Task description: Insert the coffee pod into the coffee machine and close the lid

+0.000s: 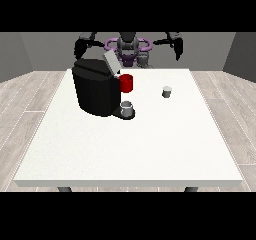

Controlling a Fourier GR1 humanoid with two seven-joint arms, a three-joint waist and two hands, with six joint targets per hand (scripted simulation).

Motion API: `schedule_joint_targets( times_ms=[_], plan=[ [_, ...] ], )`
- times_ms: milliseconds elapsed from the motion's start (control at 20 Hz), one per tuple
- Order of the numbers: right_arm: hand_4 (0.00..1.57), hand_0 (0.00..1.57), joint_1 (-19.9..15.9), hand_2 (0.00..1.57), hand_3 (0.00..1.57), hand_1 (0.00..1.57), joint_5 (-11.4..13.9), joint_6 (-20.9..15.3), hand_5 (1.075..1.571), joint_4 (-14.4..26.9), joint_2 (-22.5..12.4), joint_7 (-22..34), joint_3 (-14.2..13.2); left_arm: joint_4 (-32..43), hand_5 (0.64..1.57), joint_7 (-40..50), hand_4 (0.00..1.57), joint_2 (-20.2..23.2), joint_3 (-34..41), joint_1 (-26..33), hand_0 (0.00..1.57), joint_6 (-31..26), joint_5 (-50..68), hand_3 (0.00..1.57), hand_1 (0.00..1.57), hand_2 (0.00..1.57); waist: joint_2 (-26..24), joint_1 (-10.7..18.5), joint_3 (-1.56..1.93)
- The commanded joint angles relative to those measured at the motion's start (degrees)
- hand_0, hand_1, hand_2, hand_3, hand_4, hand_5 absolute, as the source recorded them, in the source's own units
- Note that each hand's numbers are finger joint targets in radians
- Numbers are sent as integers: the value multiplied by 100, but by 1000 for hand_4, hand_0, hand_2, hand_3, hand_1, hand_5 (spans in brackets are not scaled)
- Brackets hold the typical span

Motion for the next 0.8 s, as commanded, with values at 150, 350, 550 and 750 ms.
schedule_joint_targets(
  times_ms=[150, 350, 550, 750],
  plan=[
    [169, 0, -183, 0, 0, 0, -32, -1, 1571, 56, 79, -524, -45, 716, 1571, 214, 0, 578, 418, -896, 0, 59, -361, 0, 0, 0, 487, -365, 1],
    [134, 0, -437, 0, 0, 0, -53, -37, 1571, -56, 83, -167, 135, 1416, 1571, 260, 0, 699, 495, -1356, 0, -241, -270, 0, 0, 0, 624, -482, -1],
    [192, 0, -699, 0, 0, 0, -126, -112, 1571, -242, 130, -13, 110, 2009, 1571, 403, 0, 1100, 669, -1657, 0, -414, -374, 0, 0, 0, 839, -611, -2],
    [283, 0, -1007, 0, 0, 0, 5, -195, 1571, 149, 184, -373, 175, 2461, 1571, 743, 0, 1064, 747, -2368, 0, -240, -410, 0, 0, 0, 1204, -627, 0]
  ],
)
